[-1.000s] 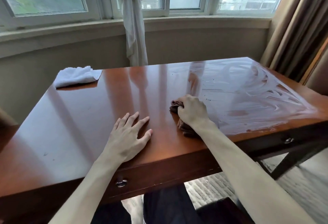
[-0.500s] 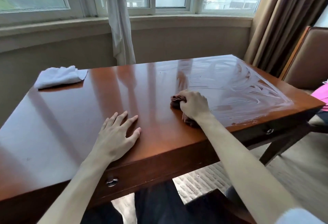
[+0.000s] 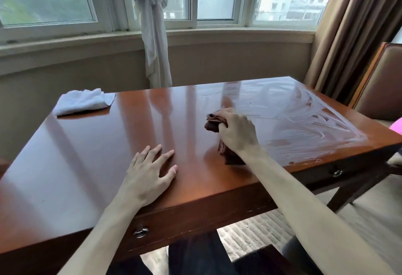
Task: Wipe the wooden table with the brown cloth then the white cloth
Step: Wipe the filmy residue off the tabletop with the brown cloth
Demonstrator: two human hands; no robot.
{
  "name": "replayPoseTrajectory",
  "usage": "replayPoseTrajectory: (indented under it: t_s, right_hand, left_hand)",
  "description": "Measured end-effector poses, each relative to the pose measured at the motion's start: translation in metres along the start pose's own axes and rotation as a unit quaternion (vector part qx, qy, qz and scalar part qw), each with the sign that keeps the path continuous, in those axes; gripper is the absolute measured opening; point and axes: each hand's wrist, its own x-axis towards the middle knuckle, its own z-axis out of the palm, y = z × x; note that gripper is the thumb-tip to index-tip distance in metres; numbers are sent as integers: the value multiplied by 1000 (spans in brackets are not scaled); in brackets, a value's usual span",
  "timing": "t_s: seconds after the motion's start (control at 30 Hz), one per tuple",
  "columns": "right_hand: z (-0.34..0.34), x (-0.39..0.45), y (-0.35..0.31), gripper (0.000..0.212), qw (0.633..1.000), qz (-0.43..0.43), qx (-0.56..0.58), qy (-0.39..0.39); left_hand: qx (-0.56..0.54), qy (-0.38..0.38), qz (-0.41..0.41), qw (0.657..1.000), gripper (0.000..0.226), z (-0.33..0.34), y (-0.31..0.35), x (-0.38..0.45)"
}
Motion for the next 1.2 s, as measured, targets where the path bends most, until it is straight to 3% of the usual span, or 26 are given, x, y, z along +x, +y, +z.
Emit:
replayPoseTrajectory:
  t_s: [0.1, 0.17, 0.3, 0.43, 0.6, 0.73, 0.83, 0.9, 1.0, 1.1, 1.2]
  right_hand:
    - [15, -54, -11, 47, 997, -45, -2, -55]
    - [19, -75, -10, 49, 998, -45, -5, -37]
    - [21, -33, 10, 44, 998, -29, 12, -59]
    - [29, 9, 14, 38, 999, 25, -26, -30]
    - [28, -48, 5, 34, 994, -97, 23, -36]
    - [32, 10, 11, 31, 999, 35, -25, -30]
    - [47, -4, -6, 42, 996, -50, -67, -37]
    - [51, -10, -7, 42, 994, -89, -12, -61]
    - [60, 41, 3, 38, 997, -56, 17, -59]
    - [87, 96, 6, 36, 997, -56, -3, -51]
    - [117, 164, 15, 32, 998, -41, -19, -41]
  left_hand:
    - [6, 4, 2, 1000, 78, 0, -2, 0]
    - [5, 5, 4, 1000, 77, 1, -1, 0]
    - [-4, 7, 2, 1000, 76, 2, -2, 1]
    - [-6, 9, 2, 1000, 77, 1, 0, 0]
    - [-5, 5, -2, 1000, 78, 0, 2, -1]
    - [-4, -4, -1, 1000, 76, -1, 3, 0]
    - [19, -11, -13, 1000, 69, -6, 5, 3]
    - [21, 28, -22, 999, 59, -9, 11, 23]
    - [-45, 100, -14, 994, 41, -10, 18, 82]
    - [-57, 89, -11, 994, 46, -7, 11, 158]
    - [15, 52, -23, 998, 55, 0, -11, 230]
